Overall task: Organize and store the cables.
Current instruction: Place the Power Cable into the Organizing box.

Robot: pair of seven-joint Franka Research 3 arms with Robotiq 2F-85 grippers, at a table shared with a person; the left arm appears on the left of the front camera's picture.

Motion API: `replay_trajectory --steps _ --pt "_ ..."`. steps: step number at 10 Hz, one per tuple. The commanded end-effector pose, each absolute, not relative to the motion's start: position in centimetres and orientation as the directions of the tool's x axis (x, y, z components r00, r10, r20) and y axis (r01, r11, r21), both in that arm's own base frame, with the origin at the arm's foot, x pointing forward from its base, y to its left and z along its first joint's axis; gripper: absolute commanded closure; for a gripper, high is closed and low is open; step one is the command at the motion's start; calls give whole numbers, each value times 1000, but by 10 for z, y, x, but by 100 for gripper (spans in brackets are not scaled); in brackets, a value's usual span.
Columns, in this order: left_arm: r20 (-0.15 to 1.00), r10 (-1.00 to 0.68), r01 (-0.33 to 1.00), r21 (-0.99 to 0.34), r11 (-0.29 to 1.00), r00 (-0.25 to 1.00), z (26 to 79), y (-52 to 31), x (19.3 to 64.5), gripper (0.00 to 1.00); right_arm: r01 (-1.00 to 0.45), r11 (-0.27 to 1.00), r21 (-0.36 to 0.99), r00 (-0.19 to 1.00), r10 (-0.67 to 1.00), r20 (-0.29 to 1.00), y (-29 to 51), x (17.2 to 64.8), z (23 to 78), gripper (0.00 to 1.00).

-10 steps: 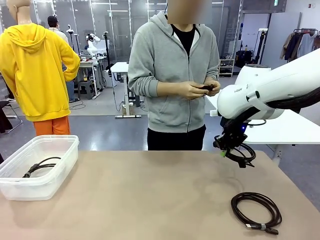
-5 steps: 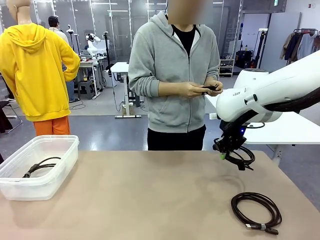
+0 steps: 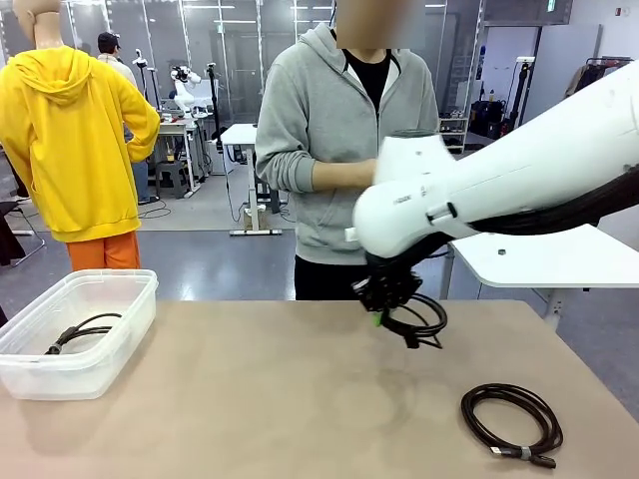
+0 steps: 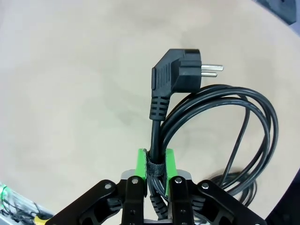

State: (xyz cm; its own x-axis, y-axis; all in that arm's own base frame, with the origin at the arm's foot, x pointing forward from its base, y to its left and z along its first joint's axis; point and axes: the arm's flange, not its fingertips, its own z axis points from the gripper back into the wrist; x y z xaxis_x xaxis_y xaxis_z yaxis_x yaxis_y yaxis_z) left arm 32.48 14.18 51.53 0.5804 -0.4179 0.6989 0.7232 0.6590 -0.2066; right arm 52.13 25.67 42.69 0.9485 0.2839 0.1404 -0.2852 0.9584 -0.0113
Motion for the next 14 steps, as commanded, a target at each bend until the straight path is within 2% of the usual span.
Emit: replay_trajectory --steps 1,3,6,10,13,14 --pt "717 -410 728 -199 656 564 514 140 324 0 -276 960 -43 956 279 87 296 532 427 81" --pt "717 -410 728 -199 656 564 514 140 324 0 -248 967 -48 965 252 78 354 533 411 81" --pt "717 -410 728 -199 656 564 514 140 324 0 -282 958 -57 956 286 69 406 539 381 81" --pt "717 -410 728 -199 656 564 514 140 324 0 -324 946 13 945 323 53 445 549 324 81" --pt "717 -410 728 -199 656 564 514 140 324 0 -334 943 12 942 333 25 451 542 319 81" --pt "717 -410 728 -199 656 564 514 140 324 0 -346 938 8 938 346 26 452 540 320 53"
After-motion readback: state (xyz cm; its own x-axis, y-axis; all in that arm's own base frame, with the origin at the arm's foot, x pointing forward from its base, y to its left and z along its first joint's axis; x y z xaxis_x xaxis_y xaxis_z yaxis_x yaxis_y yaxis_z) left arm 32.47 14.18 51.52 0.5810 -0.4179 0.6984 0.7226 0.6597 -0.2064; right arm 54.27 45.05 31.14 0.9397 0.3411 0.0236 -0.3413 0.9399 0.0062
